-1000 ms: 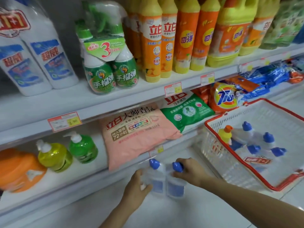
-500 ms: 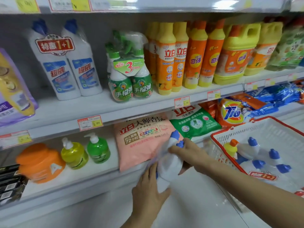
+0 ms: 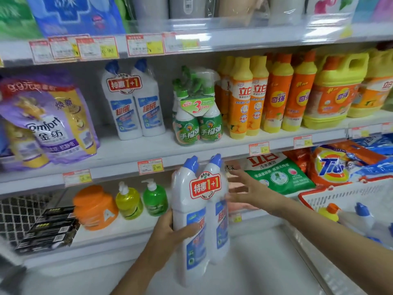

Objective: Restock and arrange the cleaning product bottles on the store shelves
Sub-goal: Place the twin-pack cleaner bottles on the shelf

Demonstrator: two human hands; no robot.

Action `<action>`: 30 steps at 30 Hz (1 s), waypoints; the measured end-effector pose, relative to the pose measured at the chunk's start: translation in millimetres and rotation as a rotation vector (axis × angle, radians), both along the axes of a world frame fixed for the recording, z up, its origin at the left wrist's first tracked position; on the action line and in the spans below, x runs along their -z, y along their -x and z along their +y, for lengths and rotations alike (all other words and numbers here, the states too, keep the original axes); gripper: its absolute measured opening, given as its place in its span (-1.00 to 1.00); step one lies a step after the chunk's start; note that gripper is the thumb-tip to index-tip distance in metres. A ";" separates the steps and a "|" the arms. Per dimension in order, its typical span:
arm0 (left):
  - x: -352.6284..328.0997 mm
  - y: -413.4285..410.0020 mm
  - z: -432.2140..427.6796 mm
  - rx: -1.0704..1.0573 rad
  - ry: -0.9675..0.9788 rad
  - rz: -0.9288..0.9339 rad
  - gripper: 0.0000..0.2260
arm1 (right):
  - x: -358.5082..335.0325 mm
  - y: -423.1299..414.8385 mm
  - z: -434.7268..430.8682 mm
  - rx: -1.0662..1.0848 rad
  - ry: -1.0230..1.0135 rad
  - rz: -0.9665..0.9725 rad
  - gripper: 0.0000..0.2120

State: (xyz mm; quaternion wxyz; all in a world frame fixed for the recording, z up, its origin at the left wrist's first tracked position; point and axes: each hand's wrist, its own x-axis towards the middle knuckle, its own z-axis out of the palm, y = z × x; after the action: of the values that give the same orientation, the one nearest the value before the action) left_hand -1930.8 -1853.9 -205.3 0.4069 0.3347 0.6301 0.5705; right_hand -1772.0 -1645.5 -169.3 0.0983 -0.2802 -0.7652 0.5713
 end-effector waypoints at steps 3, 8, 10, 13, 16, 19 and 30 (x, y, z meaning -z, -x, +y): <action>-32.4 7.4 -10.4 -0.020 -0.026 -0.007 -0.50 | -17.1 16.2 -9.5 -0.118 -0.005 0.078 -0.32; -86.8 40.5 -28.2 -0.088 -0.103 0.280 -0.43 | -58.7 47.7 -31.3 0.004 -0.170 0.427 -0.39; -106.8 63.5 -31.4 -0.230 -0.192 0.442 -0.58 | -73.4 67.4 -38.4 0.080 -0.288 0.563 -0.38; -132.3 94.6 -33.2 -0.414 -0.310 0.750 -0.55 | -96.1 102.6 -46.7 0.142 -0.382 0.735 -0.37; -142.7 124.9 -25.4 -0.539 -0.364 0.814 -0.55 | -118.8 137.0 -48.8 0.168 -0.490 0.814 -0.40; -143.4 156.0 -9.4 -0.582 -0.371 0.751 -0.54 | -127.5 169.0 -43.4 0.190 -0.542 0.787 -0.42; -117.9 233.3 46.1 -0.608 -0.299 0.732 -0.73 | -102.3 251.9 -2.4 0.233 -0.475 0.639 -0.40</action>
State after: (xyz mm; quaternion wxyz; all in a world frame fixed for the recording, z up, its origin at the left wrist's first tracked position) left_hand -2164.1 -1807.8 -87.3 -0.0781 0.3690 0.7118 0.5926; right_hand -2023.9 -1648.0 -67.1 0.4568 -0.1429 -0.7699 0.4220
